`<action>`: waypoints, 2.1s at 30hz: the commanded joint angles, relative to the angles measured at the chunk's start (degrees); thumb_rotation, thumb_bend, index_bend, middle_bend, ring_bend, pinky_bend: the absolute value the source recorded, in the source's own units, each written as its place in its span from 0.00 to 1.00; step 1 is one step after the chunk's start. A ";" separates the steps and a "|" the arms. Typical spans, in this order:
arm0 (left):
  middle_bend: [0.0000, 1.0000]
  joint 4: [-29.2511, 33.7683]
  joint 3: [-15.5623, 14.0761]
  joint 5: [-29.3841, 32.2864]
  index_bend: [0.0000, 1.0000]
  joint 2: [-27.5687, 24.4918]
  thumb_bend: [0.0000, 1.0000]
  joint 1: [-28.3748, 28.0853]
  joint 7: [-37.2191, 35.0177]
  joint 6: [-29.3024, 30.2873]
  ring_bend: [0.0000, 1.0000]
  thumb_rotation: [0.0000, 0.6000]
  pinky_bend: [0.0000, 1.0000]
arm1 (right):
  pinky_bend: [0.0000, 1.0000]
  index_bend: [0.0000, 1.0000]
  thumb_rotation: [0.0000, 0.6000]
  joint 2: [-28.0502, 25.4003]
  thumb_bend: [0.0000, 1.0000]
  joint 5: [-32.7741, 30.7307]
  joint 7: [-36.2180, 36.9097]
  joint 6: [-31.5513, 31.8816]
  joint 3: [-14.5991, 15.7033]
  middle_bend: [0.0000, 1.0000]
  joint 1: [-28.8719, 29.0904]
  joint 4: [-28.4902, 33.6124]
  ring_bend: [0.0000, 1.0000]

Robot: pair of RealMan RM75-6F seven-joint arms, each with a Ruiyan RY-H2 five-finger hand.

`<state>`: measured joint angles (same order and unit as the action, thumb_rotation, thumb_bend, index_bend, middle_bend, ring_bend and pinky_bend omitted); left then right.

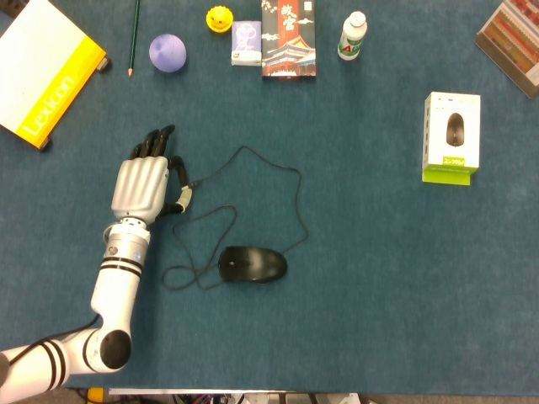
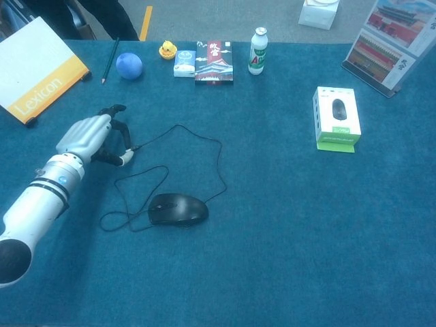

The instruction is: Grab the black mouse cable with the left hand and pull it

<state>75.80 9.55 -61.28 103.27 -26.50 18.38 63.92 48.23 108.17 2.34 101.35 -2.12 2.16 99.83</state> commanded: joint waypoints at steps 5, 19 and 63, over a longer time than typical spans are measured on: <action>0.05 6.05 -1.18 -4.07 0.57 -3.17 0.36 1.08 1.24 4.17 0.02 0.96 0.14 | 0.30 0.34 1.00 -0.01 0.20 0.19 0.62 1.01 -0.17 0.26 -0.22 0.05 0.18; 0.06 33.17 -3.47 -14.81 0.58 -20.54 0.36 3.44 -6.32 7.23 0.02 0.96 0.14 | 0.30 0.34 1.00 0.32 0.20 0.04 1.13 1.07 -0.46 0.26 0.02 0.12 0.18; 0.07 42.40 -19.62 -52.60 0.60 -49.29 0.36 -4.90 -73.26 9.51 0.02 0.98 0.14 | 0.30 0.34 1.00 2.17 0.20 -2.07 2.80 -1.02 0.33 0.26 0.19 -1.20 0.18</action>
<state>118.32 -10.44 -114.40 53.71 -30.96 -54.72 73.78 50.39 106.17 5.07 100.32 -1.77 2.35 98.69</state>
